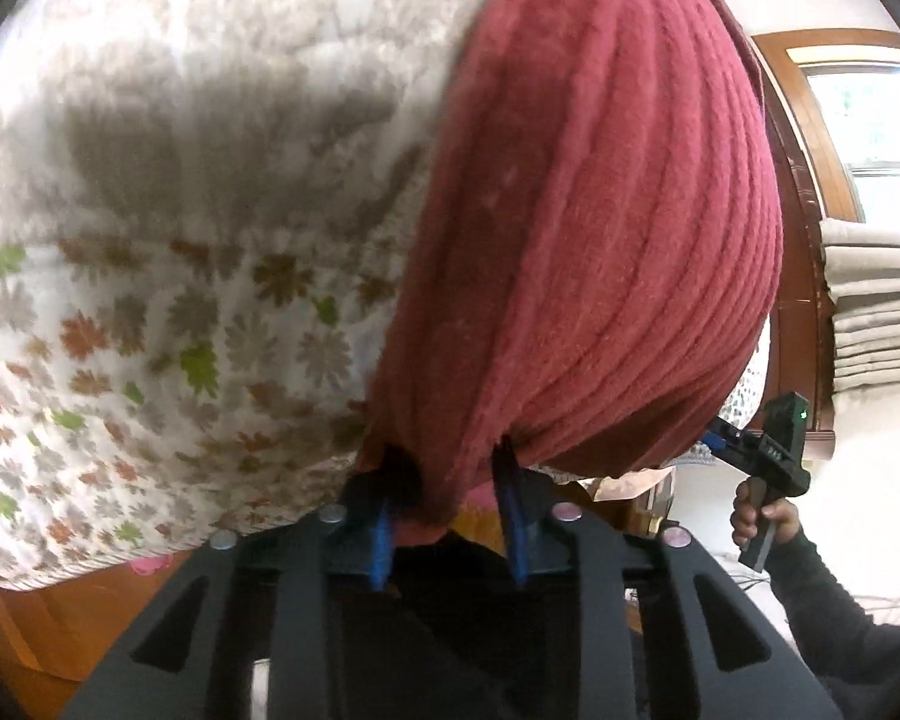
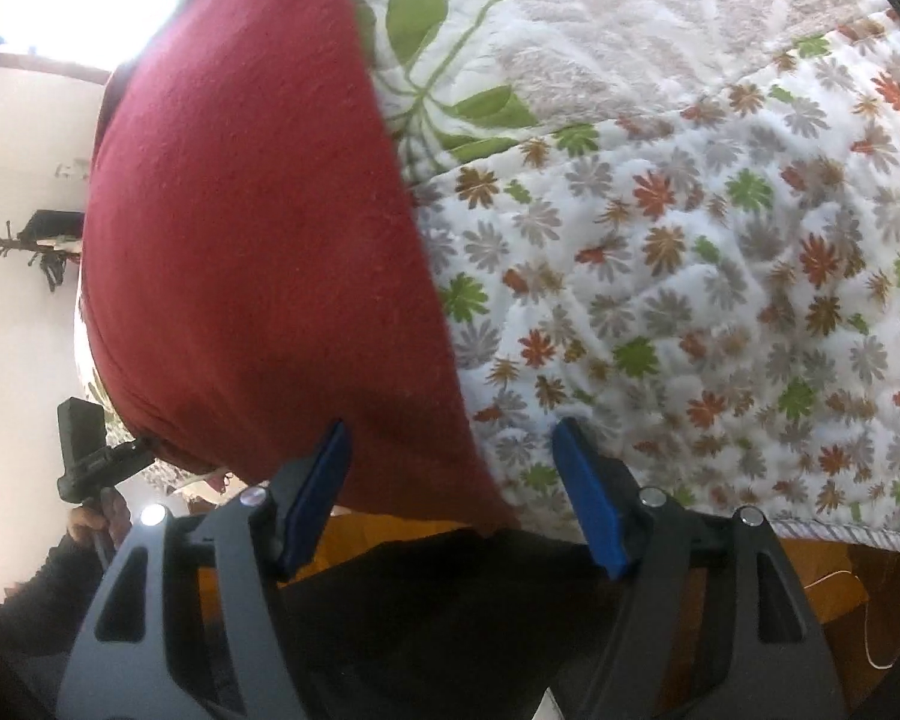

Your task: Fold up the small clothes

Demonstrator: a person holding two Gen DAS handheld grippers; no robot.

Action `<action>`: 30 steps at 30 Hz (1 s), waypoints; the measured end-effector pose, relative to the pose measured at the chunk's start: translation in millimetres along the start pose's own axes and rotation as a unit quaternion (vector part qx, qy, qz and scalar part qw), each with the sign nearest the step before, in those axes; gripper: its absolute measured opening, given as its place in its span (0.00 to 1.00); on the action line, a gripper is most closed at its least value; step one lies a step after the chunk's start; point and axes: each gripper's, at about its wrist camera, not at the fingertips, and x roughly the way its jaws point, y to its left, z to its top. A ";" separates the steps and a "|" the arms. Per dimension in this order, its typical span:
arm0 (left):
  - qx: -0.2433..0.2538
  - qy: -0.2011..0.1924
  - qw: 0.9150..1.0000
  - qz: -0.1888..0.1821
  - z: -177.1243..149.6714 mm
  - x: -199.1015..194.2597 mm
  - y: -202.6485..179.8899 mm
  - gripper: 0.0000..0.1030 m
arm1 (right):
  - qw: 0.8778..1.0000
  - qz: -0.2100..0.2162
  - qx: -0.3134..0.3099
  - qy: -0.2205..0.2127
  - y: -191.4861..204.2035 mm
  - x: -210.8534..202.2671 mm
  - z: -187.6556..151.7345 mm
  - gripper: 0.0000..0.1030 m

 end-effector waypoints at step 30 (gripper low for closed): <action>-0.075 -0.055 0.972 -0.214 -17.8 -114.6 -9.6 0.06 | 0.963 0.266 0.037 -0.015 71.8 -83.2 1.2 0.06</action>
